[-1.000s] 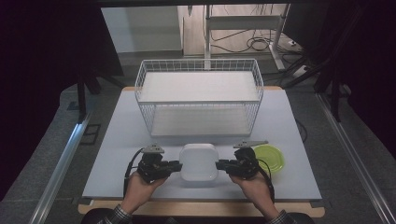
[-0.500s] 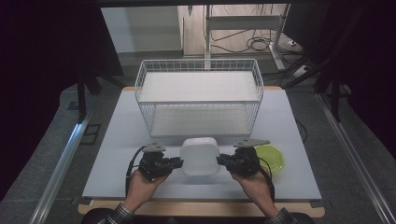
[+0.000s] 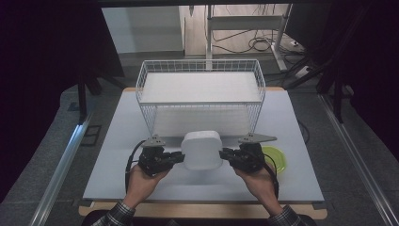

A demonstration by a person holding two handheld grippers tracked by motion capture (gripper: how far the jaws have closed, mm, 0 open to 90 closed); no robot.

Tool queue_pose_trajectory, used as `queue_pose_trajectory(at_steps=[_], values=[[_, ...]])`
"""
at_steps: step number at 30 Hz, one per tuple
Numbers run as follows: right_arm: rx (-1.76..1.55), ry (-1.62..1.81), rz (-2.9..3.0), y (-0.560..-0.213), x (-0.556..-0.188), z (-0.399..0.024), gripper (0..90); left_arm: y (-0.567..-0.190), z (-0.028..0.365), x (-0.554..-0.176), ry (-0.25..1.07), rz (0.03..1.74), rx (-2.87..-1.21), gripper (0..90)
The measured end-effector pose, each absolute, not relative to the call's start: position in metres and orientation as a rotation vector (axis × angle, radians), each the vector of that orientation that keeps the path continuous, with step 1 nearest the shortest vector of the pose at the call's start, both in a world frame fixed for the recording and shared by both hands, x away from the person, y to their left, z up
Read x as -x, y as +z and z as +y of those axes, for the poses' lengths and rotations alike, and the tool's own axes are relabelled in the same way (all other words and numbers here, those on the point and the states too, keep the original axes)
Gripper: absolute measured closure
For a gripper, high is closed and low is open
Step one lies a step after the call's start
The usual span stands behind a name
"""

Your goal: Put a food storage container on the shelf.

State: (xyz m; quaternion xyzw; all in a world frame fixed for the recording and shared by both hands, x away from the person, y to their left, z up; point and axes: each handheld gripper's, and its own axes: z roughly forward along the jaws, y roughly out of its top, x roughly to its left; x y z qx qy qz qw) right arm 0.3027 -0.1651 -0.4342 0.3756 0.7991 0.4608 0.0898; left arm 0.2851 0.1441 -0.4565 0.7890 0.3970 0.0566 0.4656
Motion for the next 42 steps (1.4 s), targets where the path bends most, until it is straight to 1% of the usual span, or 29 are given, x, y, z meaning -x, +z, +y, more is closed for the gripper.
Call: queue_pose_trajectory(at_steps=[13,19,42], values=[[-1.061,1.381,2.325,-0.405,-0.307,-0.16,78.4,-0.428,0.148,-0.292,0.191,0.952,-1.91,79.6],[-1.044,1.406,2.293,-0.39,-0.313,-0.157,78.2,-0.407,0.15,-0.298,0.242,0.935,-1.902,79.6],[-0.994,1.459,2.216,-0.338,-0.337,-0.147,77.9,-0.35,0.159,-0.319,0.329,0.911,-1.856,79.7]])
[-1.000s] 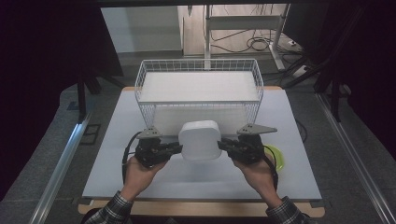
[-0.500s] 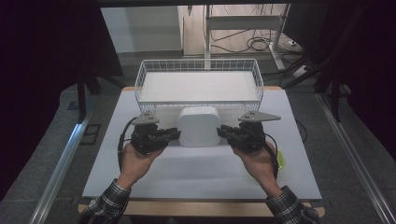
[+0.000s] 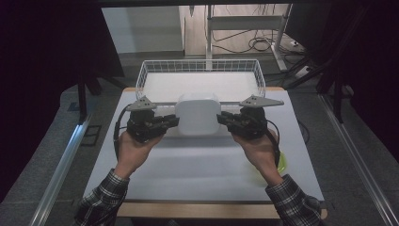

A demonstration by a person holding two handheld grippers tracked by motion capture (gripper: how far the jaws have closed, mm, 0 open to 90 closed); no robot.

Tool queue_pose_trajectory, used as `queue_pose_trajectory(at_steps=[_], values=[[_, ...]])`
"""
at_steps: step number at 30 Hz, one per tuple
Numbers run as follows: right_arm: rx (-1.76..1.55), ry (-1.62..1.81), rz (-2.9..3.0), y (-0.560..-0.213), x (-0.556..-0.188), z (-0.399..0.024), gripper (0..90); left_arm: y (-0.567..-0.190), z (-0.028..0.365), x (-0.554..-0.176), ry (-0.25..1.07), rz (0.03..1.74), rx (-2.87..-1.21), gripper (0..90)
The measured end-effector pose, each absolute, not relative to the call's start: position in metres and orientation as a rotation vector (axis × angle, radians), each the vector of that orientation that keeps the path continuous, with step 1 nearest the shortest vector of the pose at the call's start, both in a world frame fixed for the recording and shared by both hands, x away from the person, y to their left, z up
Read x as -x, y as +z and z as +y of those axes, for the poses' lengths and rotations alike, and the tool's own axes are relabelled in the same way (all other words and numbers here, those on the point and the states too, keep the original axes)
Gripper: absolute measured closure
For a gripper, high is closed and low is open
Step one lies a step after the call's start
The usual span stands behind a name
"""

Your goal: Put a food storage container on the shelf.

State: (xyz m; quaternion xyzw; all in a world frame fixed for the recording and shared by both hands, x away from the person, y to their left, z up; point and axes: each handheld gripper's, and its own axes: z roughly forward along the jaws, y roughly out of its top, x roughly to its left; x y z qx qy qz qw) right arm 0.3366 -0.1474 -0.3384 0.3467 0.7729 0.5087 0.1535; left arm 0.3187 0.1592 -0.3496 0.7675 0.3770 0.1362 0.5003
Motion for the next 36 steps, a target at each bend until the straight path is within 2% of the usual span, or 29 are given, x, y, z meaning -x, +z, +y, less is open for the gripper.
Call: queue_pose_trajectory(at_steps=[20,36], values=[[-1.027,1.5,2.142,-0.297,-0.379,-0.144,77.3,-0.302,0.159,-0.363,0.369,0.909,-1.821,79.7],[-1.078,1.487,2.126,-0.298,-0.407,-0.139,77.2,-0.318,0.162,-0.397,0.306,0.948,-1.765,78.1]])
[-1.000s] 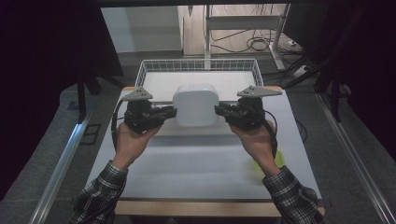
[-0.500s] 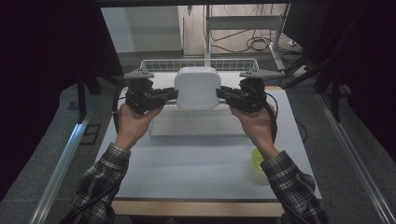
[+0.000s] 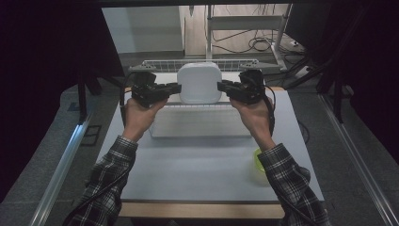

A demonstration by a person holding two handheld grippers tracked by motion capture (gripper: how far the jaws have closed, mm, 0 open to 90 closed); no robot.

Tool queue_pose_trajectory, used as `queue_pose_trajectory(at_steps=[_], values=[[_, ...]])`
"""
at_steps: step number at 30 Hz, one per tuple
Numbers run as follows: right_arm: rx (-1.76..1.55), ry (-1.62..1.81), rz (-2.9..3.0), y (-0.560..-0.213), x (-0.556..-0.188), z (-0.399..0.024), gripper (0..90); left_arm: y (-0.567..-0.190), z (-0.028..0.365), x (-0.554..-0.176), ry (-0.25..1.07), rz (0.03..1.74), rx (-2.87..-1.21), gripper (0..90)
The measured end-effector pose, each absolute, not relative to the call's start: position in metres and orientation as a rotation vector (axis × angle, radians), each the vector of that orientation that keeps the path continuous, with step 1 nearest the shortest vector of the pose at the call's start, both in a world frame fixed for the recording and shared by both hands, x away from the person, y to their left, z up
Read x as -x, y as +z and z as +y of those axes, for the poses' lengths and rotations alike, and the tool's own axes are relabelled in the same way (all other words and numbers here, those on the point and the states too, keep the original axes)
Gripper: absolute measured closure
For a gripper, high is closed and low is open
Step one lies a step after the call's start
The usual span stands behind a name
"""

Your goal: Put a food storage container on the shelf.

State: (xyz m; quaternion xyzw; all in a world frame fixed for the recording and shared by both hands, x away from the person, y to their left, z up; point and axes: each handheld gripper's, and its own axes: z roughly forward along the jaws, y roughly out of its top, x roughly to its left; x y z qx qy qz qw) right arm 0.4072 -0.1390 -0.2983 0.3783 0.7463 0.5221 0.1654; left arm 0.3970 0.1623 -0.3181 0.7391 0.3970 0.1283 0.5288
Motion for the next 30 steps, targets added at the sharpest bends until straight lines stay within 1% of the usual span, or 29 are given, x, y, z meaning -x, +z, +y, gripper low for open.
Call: queue_pose_trajectory(at_steps=[4,9,14,26,30], values=[[-1.085,1.481,2.13,-0.3,-0.411,-0.139,77.0,-0.32,0.161,-0.401,0.316,0.955,-1.767,77.1],[-1.09,1.481,2.139,-0.302,-0.415,-0.138,75.6,-0.322,0.161,-0.403,0.307,0.961,-1.751,73.7],[-1.091,1.471,2.128,-0.304,-0.419,-0.136,71.1,-0.319,0.157,-0.406,0.321,0.953,-1.757,69.0],[-1.063,1.424,2.133,-0.305,-0.426,-0.129,63.6,-0.324,0.153,-0.415,0.335,0.979,-1.731,59.9],[-1.066,1.437,2.129,-0.307,-0.429,-0.128,60.9,-0.326,0.151,-0.418,0.359,0.978,-1.739,56.0]])
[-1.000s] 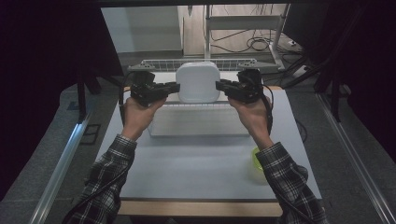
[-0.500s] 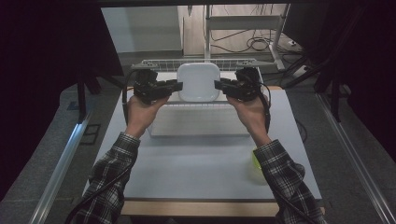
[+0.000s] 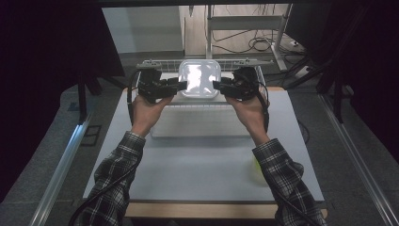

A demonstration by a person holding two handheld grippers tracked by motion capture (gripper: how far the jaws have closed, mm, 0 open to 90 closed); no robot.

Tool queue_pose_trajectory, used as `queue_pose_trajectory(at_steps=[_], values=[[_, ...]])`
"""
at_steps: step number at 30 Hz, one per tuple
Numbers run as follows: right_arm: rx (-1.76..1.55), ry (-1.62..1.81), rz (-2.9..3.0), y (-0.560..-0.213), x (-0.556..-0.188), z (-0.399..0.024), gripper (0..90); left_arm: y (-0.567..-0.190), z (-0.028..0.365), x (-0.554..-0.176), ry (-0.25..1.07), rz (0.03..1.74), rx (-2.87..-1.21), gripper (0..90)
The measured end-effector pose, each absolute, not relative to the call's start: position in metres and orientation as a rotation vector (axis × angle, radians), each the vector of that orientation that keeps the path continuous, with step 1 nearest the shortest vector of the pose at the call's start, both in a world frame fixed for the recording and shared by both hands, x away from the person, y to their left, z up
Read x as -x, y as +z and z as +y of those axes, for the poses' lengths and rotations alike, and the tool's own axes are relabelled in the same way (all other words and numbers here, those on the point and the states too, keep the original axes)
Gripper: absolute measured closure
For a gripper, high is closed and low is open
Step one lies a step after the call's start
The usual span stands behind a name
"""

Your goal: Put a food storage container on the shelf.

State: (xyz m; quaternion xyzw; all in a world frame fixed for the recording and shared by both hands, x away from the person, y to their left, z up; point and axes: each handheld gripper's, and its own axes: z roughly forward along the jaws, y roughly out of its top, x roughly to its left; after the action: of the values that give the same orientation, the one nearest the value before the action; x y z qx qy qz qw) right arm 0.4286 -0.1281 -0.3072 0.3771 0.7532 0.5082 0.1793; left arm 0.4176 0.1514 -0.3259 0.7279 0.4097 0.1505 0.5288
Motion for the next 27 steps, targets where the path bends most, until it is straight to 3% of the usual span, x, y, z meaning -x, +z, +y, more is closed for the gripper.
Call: queue_pose_trajectory(at_steps=[10,27], values=[[-1.067,1.413,2.099,-0.307,-0.433,-0.126,52.5,-0.33,0.152,-0.427,0.371,0.989,-1.731,44.7],[-1.064,1.377,2.018,-0.309,-0.444,-0.121,47.8,-0.327,0.15,-0.441,0.408,0.999,-1.698,35.4]])
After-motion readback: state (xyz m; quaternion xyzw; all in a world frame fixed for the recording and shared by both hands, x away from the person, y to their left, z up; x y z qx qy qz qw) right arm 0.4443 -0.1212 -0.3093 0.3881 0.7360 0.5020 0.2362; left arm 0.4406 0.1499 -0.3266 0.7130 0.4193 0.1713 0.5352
